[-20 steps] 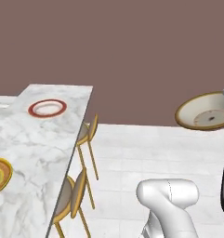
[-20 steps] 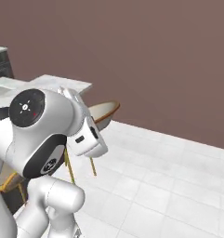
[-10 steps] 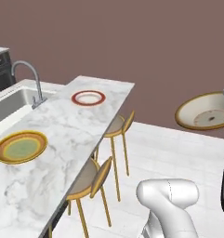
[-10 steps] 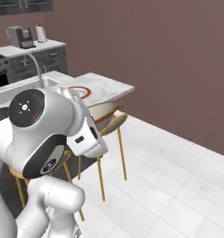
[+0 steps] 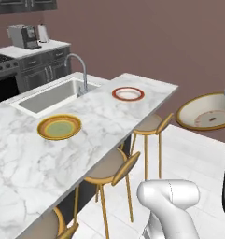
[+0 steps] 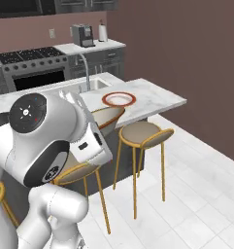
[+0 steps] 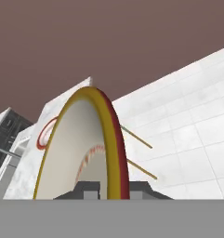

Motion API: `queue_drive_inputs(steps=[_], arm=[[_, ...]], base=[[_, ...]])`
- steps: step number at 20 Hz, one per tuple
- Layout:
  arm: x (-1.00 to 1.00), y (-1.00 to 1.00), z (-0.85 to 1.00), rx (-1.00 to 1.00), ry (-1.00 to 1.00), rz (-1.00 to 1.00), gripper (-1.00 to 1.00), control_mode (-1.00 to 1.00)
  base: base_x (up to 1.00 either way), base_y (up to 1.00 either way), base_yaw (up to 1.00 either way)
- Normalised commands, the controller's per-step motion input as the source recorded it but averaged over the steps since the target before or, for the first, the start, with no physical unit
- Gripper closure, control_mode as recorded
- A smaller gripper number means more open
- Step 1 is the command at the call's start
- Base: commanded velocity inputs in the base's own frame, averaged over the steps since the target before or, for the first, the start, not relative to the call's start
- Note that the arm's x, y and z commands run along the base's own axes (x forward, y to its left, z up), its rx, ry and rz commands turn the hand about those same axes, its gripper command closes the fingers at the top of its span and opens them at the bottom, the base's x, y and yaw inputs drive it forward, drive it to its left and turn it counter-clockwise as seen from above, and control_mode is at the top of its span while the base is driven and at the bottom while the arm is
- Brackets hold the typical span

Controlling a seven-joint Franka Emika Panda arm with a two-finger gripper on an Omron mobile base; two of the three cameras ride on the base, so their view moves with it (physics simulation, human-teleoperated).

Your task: Move the bowls from the cabinet to the plates on the dining table.

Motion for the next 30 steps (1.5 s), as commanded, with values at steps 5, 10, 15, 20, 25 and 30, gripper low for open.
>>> queue_drive_inputs(steps=[5, 10, 15, 20, 25, 30], arm=[[0.00, 0.00, 0.00, 0.00, 0.00, 0.00, 1.00, 1.00], [0.00, 0.00, 0.00, 0.00, 0.00, 0.00, 1.00, 1.00], [0.00, 0.00, 0.00, 0.00, 0.00, 0.00, 1.00, 1.00], [0.00, 0.00, 0.00, 0.00, 0.00, 0.00, 1.00, 1.00], [0.00, 0.00, 0.00, 0.00, 0.00, 0.00, 1.00, 1.00], [0.00, 0.00, 0.00, 0.00, 0.00, 0.00, 1.00, 1.00]], base=[[0.00, 0.00, 0.47], [0.00, 0.00, 0.48], [0.00, 0.00, 0.48], [0.00, -0.01, 0.48], [0.00, -0.01, 0.48], [0.00, -0.05, 0.46]])
